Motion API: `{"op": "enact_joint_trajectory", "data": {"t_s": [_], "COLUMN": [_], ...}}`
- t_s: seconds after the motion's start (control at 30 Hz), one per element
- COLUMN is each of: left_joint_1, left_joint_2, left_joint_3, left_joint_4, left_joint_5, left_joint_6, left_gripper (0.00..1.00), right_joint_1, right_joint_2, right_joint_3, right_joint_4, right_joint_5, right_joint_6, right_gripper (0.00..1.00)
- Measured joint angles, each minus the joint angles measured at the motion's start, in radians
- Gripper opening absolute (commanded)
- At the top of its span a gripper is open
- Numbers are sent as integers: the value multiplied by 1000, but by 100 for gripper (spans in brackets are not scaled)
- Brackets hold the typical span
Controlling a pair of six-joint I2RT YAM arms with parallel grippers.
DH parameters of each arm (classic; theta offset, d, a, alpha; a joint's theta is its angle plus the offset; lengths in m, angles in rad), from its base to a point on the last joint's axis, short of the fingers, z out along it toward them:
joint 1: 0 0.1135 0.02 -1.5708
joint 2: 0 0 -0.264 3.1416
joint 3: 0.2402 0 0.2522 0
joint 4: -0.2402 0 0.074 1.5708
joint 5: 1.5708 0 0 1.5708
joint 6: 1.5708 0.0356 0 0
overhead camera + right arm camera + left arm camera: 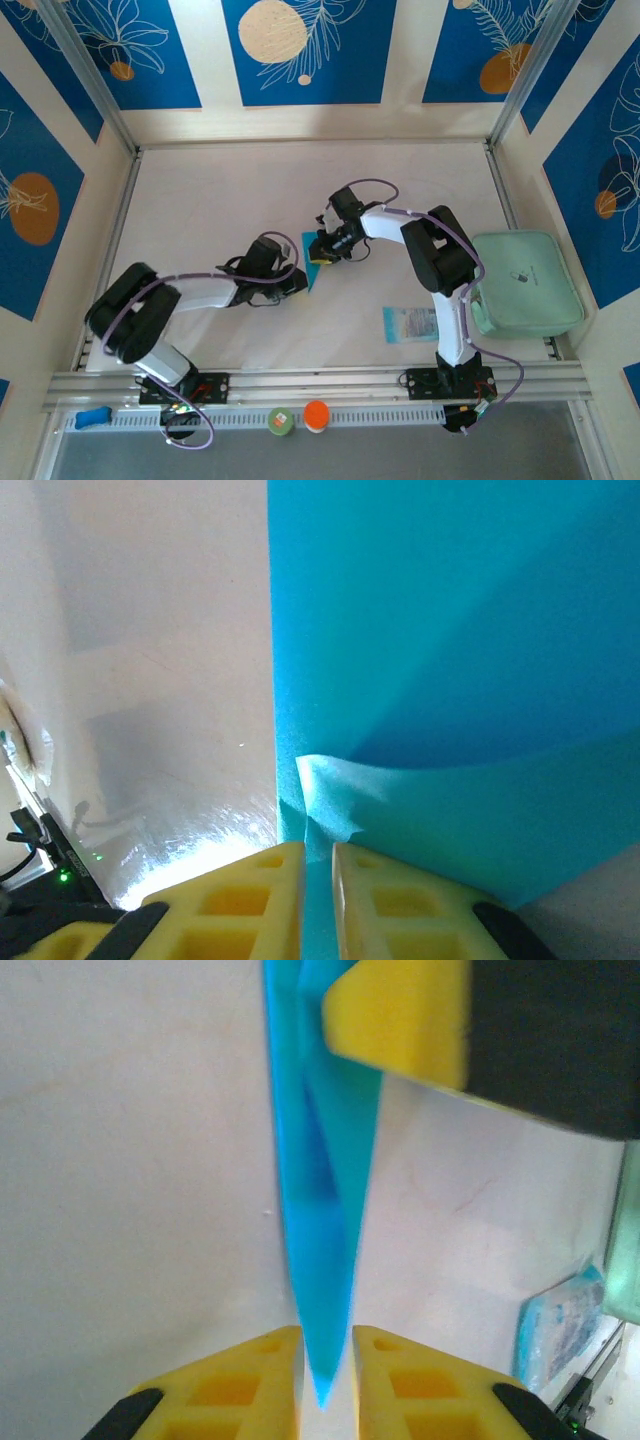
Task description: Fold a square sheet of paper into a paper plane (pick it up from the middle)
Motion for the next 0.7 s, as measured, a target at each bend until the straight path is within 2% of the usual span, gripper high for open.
{"op": "enact_joint_trajectory", "data": {"t_s": [0.17, 0.47, 0.7], "left_joint_1": [0, -5, -7], "left_joint_2": [-74, 60, 94], "left_joint_3": [1, 19, 40], "left_joint_4": [-3, 121, 180], "left_joint_5": [-29, 16, 37], "left_joint_6": [16, -22, -40], "left_gripper": [20, 16, 15], "right_joint_1": [12, 34, 44], "right_joint_2": [6, 20, 26], "right_joint_3": [36, 92, 113], "right_joint_4": [-53, -127, -156], "right_joint_5": [43, 104, 129], "right_joint_6": [0, 4, 10], "right_gripper": [17, 17, 17]}}
